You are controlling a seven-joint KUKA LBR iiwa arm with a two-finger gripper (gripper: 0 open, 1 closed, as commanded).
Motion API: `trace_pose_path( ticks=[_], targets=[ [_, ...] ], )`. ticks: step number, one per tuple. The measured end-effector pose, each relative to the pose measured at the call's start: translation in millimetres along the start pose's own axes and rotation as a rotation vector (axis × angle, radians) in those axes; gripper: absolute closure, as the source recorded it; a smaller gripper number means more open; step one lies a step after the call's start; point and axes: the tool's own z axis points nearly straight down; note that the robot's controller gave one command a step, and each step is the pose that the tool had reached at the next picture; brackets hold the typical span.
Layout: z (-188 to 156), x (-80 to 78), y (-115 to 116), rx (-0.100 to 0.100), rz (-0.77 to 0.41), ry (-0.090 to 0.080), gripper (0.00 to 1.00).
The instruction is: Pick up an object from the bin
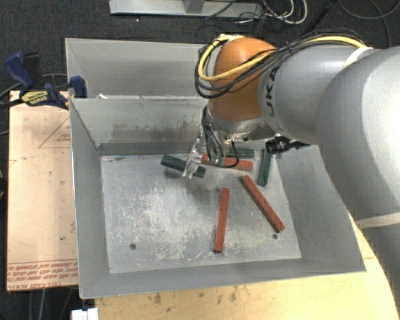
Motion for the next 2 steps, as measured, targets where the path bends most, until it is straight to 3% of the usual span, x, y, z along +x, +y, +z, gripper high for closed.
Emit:
trace_pose_path(
  ticks=[2],
  targets=[
    [-22.0,0.7,-0.3,0.002,0.000,0.003,1.00]
  ],
)
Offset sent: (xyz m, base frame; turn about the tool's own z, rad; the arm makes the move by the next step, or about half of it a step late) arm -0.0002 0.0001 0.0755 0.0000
